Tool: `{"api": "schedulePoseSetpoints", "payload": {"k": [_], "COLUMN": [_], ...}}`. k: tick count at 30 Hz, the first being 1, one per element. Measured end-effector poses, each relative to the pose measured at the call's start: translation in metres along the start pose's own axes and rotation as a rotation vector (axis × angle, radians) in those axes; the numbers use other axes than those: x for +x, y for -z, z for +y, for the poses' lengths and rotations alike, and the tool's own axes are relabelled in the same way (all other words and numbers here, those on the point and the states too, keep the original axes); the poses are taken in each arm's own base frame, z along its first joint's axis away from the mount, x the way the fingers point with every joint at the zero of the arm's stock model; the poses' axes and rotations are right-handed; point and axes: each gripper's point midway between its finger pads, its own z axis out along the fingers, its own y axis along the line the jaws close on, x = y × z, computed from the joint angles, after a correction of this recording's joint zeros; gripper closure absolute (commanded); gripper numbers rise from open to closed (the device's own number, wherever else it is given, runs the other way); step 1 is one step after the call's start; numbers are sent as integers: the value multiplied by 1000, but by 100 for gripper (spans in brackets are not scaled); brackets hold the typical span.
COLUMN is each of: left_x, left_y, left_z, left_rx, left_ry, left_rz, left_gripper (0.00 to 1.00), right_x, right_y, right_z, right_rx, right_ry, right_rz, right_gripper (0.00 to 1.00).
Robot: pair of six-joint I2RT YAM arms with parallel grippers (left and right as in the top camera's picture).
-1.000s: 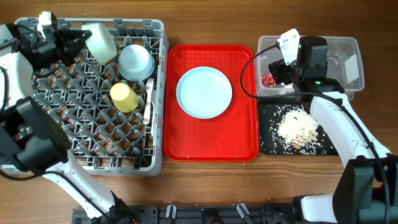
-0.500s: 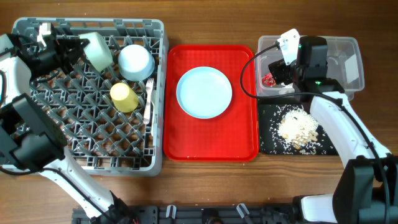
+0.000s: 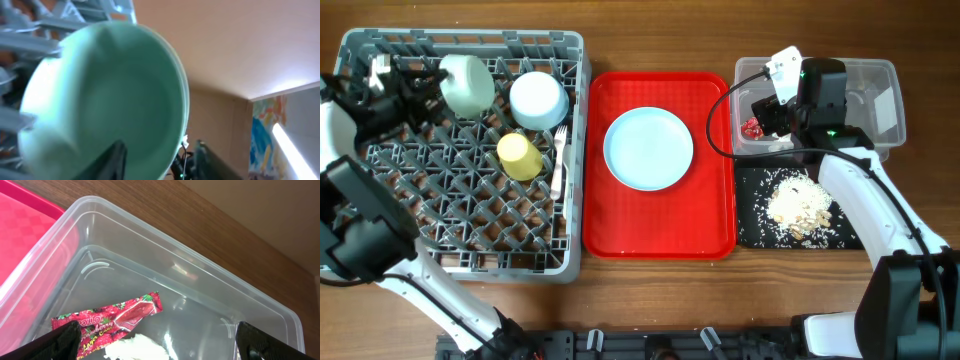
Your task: Sort waste into correct bins and load items into the dishwasher rack
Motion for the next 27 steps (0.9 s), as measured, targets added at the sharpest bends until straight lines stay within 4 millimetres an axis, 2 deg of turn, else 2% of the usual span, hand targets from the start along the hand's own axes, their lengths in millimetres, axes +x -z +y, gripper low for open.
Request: {"api": "schedulePoseSetpoints", "payload": {"k": [3, 7, 9, 10, 22, 27], "left_x": [0, 2, 3, 3, -7, -7], "left_y": [7, 13, 15, 17, 59, 72], "left_z": [5, 8, 9, 10, 27, 18], "left_rx": [-12, -20, -21, -22, -81, -103], "left_ry": [34, 84, 102, 115, 179, 154], "left_rz": [-15, -21, -23, -26, -125, -165], "left_gripper": [46, 31, 18, 0, 0, 0], "right_x": [0, 0, 0, 0, 0, 0], "right_y": [0, 0, 0, 0, 0, 0], "right_z": [0, 0, 0, 0, 0, 0], "right_rx": [0, 0, 0, 0, 0, 0], "right_ry": [0, 0, 0, 0, 0, 0], "right_rz": [0, 0, 0, 0, 0, 0], "right_gripper": [0, 0, 0, 0, 0, 0]}}
